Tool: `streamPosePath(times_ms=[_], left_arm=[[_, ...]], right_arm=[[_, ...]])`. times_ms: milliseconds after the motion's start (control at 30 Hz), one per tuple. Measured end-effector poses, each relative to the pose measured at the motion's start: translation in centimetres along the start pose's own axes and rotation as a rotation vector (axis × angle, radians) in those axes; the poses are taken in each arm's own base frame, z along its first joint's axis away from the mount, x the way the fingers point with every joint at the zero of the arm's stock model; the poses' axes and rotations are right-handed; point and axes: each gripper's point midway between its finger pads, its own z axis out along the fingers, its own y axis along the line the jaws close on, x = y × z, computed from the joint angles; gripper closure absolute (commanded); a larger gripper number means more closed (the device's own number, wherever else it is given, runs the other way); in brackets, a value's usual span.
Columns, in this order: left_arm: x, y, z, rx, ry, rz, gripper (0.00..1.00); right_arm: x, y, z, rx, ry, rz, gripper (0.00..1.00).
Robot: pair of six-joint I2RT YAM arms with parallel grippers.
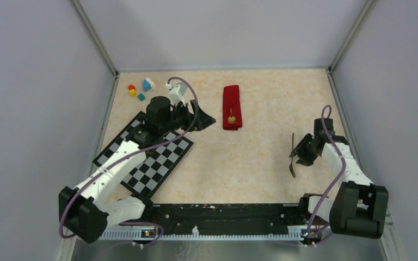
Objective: Fold the napkin into a case and place the utensils inside
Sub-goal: Turn over the fork at the center of the board.
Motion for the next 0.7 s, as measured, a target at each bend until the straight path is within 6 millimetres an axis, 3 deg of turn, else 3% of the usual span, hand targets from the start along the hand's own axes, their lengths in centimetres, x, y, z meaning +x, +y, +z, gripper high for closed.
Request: streamPosePath(times_ms=[167,367,533,633,700], left_arm=[[-0.2,-0.3,-0.2,0.006,-0.008,0.004,0.25],[-0.5,-0.6,-0.4,0.013,-0.017,0.009,0.25],[-0.9,-1.1,-0.8,0.023,-0.031,0.017,0.25],[-1.1,-1.3,-1.0,0.029,-0.039,0.023,0.25],[-1.2,-1.4,-1.1,0.031,-0.042,0.025,0.25]], right_arm=[[1.4,-0.9,0.7,0.088,0.009,-0.012,0.61],[2.4,-1.5,1.1,0.179,0.005,-0.053,0.69],[3.3,-2.2,1.6,0.266,0.010,-0.109,0.83],[3.5,-2.4,1.4,0.329,0.004,-0.169,1.00],[3.2,-2.2,1.4,0.368,-0.007,-0.212,1.00]])
